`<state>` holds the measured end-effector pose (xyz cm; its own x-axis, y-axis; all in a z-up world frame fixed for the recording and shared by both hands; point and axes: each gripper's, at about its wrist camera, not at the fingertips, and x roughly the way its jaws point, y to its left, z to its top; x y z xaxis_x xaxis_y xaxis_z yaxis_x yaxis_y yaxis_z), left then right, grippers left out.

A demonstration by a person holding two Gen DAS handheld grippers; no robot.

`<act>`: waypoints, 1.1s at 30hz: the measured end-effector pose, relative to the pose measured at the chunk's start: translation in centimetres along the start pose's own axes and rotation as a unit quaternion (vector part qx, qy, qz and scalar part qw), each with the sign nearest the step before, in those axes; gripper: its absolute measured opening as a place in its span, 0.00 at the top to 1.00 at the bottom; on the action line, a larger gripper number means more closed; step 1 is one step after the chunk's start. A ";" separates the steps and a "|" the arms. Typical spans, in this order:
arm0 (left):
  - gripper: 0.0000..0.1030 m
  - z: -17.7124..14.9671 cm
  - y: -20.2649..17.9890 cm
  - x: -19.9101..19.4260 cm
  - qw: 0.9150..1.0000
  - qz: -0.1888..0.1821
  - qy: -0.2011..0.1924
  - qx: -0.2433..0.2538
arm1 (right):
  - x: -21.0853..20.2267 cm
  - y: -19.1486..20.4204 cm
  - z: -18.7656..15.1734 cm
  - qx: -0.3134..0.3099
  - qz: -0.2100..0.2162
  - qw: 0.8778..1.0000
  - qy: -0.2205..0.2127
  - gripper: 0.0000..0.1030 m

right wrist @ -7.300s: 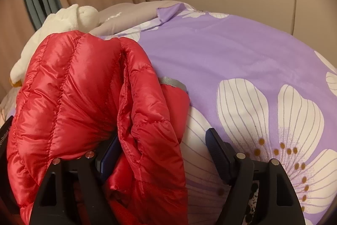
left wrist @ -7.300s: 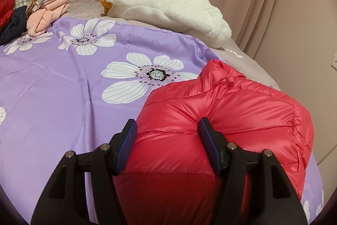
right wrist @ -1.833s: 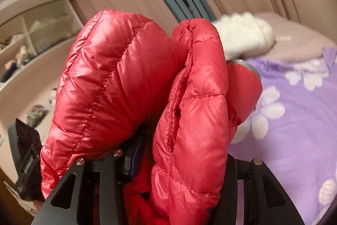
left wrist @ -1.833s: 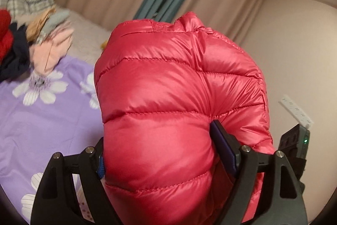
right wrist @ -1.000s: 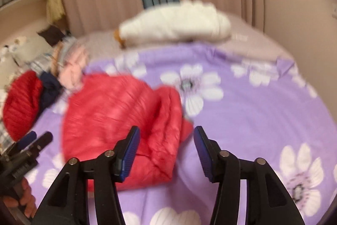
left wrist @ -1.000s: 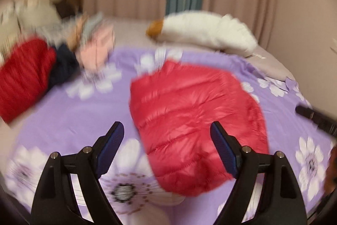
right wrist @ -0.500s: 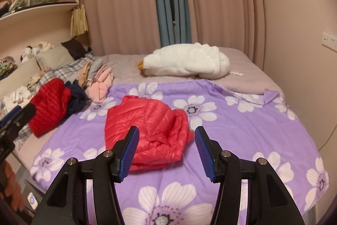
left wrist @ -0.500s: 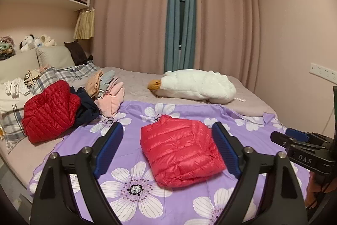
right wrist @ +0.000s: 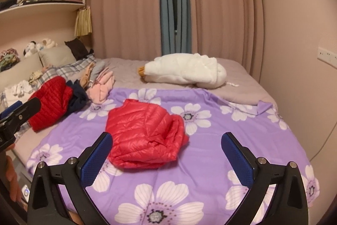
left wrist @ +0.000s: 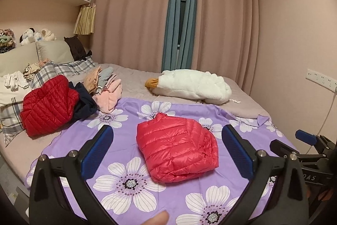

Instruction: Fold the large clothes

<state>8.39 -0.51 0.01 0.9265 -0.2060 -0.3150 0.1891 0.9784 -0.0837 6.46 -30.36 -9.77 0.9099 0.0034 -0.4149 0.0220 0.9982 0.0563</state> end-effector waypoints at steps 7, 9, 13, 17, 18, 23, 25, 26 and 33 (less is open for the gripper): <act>0.00 0.2 0.8 -0.6 1.000 -0.010 -0.008 -0.018 | -0.1 0.3 0.0 -0.009 -0.004 1.000 -0.001 0.01; 0.00 0.3 1.2 -0.6 0.999 -0.015 -0.006 -0.028 | -0.1 0.3 0.0 -0.009 -0.004 1.000 0.000 0.01; 0.00 0.5 1.5 -0.5 0.999 -0.020 0.005 -0.037 | -0.1 0.3 0.0 -0.005 -0.009 1.000 0.001 0.01; 0.00 0.4 1.4 -0.6 1.000 0.000 -0.004 -0.028 | -0.1 0.4 -0.2 -0.002 -0.008 1.000 0.007 0.01; 0.00 0.3 1.3 -0.7 1.000 0.009 -0.007 -0.022 | -0.2 0.4 -0.2 -0.003 -0.009 1.000 0.009 0.01; 0.00 0.1 0.4 -0.7 0.998 0.063 -0.019 0.007 | -0.5 0.7 -0.3 -0.005 -0.011 1.000 0.011 0.01; 0.00 -0.1 0.1 -0.7 0.997 0.076 -0.024 0.019 | -0.5 0.6 -0.3 -0.006 -0.010 1.000 0.012 0.01; 0.00 -0.2 0.1 -0.7 0.997 0.077 -0.024 0.019 | -0.5 0.7 -0.3 -0.007 -0.010 1.000 0.013 0.01; 0.02 -0.4 -0.2 1.3 0.993 0.102 -0.047 0.032 | -0.3 0.6 -0.6 -0.012 -0.015 1.000 0.022 0.01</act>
<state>9.45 -0.96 -0.81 0.9736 -0.0037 -0.2284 0.0117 0.9994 0.0335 5.92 -29.74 -10.16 0.8899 -0.0244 -0.4555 0.0386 0.9990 0.0218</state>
